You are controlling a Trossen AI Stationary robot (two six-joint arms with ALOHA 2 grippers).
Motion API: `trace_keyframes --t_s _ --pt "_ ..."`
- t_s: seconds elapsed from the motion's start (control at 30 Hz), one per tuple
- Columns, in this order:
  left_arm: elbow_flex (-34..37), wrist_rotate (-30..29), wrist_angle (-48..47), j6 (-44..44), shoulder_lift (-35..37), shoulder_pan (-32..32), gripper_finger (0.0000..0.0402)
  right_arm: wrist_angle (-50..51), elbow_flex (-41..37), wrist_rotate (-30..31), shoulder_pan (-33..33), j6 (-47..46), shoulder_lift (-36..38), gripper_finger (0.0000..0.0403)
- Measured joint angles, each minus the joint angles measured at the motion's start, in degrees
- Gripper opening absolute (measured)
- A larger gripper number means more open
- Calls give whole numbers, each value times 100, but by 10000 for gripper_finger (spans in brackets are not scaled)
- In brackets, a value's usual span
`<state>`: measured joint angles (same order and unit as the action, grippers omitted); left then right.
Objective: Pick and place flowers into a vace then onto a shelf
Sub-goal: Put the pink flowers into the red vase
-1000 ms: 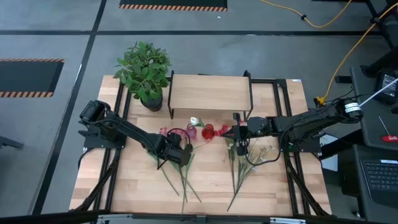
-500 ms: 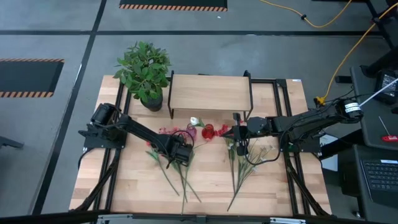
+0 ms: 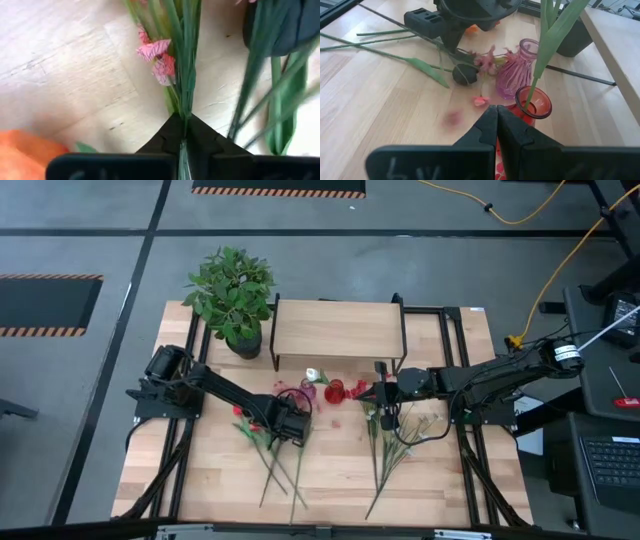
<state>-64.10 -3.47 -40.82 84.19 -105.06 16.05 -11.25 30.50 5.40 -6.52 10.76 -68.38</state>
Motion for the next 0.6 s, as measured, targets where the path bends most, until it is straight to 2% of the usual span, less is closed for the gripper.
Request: trace_keyframes --t_s 0.27,0.6 --pt "2 -152 -478 54 577 8 6 45 0 1 0 -17 0 14" --pt "2 -962 -1280 -44 1849 254 5 49 0 1 1 -15 0 14"
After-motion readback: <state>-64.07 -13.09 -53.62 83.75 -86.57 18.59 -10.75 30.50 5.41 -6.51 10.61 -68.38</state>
